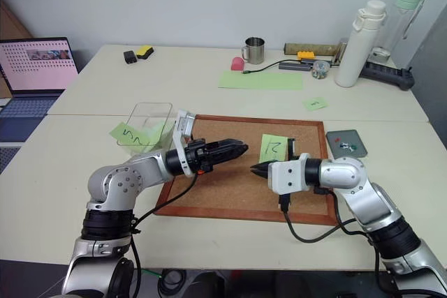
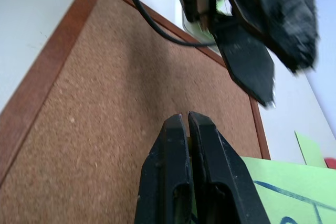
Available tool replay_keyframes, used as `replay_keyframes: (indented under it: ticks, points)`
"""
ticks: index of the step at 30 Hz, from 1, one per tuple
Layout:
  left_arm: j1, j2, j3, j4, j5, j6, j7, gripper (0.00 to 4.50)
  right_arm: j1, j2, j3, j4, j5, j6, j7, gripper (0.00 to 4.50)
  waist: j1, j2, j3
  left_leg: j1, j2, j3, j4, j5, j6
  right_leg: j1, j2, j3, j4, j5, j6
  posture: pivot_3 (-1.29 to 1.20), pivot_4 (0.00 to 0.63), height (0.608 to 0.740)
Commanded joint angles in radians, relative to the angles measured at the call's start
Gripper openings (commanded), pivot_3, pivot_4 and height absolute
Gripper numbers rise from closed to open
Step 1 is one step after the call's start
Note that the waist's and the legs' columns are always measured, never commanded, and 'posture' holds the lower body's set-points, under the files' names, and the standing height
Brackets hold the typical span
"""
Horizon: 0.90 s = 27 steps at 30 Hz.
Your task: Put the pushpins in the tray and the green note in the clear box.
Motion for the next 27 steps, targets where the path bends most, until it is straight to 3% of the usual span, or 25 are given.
replay_keyframes:
  ticks: [1,11,12,27]
  points:
    - [-0.020,-0.011,0.000,-0.017,-0.029,0.008,0.004,3.07,-0.040,0.032,0.014,-0.020,-0.005,-0.015,0.011,0.00,0.001,0.000,0.000,0.000,0.000,0.000,0.000,0.000,0.000,0.000,0.000,0.000,0.000,0.000,0.000,0.00,0.150,0.740]
    - [0.006,-0.015,-0.037,-0.039,0.008,-0.052,-0.001,3.07,-0.100,0.082,0.044,0.009,-0.016,-0.049,0.032,0.00,0.002,0.000,0.000,0.000,0.000,0.000,0.000,0.000,0.000,0.000,0.000,0.000,0.000,0.000,0.000,0.00,0.150,0.740]
    - [0.007,-0.017,-0.038,-0.037,0.009,-0.059,-0.002,2.70,-0.104,0.085,0.047,0.013,-0.017,-0.054,0.035,0.00,0.002,0.000,0.000,0.000,0.000,0.000,0.000,0.000,0.000,0.000,0.000,0.000,0.000,0.000,0.000,0.00,0.150,0.740]
    - [0.008,-0.008,-0.056,-0.028,0.016,-0.108,-0.038,0.05,-0.123,0.095,0.045,0.039,-0.022,-0.079,0.047,0.00,0.002,0.000,0.000,0.000,0.000,0.000,0.000,0.000,0.000,0.000,0.000,0.000,0.000,0.000,0.000,0.00,0.150,0.740]
